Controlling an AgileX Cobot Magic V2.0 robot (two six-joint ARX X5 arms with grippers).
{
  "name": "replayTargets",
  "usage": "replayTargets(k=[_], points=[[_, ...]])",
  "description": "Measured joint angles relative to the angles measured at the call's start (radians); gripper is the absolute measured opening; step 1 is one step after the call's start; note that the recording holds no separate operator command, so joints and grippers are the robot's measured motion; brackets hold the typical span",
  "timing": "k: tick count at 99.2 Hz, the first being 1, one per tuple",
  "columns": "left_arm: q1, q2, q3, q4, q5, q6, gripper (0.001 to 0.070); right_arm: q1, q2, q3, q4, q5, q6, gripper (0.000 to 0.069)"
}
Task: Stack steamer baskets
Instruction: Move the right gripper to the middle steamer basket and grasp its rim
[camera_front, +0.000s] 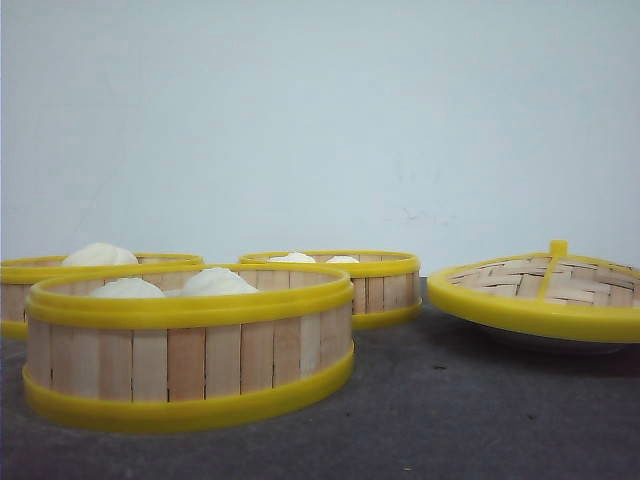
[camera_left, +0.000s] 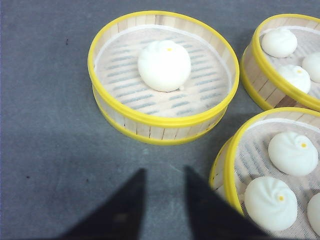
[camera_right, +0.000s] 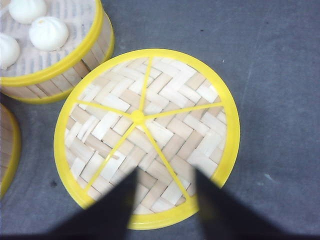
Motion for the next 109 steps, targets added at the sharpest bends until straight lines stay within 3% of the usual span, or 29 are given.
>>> replayTargets(k=[8, 19, 34, 47, 73, 84, 109], points=[[0.000, 0.000, 0.000, 0.007, 0.000, 0.002, 0.0364, 0.000, 0.009, 0.000, 0.000, 0.000, 0.000, 0.0518], [0.000, 0.000, 0.000, 0.011, 0.000, 0.002, 0.0431, 0.004, 0.036, 0.000, 0.002, -0.005, 0.000, 0.0584], [0.000, 0.000, 0.000, 0.011, 0.000, 0.002, 0.0435, 0.045, 0.118, 0.000, 0.095, -0.077, 0.001, 0.0595], [0.000, 0.000, 0.000, 0.011, 0.000, 0.002, 0.0435, 0.107, 0.251, 0.053, 0.160, -0.083, 0.006, 0.0595], [0.000, 0.000, 0.000, 0.011, 0.000, 0.002, 0.0435, 0.187, 0.600, 0.358, 0.185, -0.075, 0.010, 0.0595], [0.000, 0.000, 0.000, 0.011, 0.000, 0.002, 0.0435, 0.203, 0.745, 0.481, 0.185, -0.027, 0.013, 0.0595], [0.000, 0.000, 0.000, 0.011, 0.000, 0.002, 0.0435, 0.213, 0.994, 0.698, 0.177, 0.004, 0.023, 0.0595]])
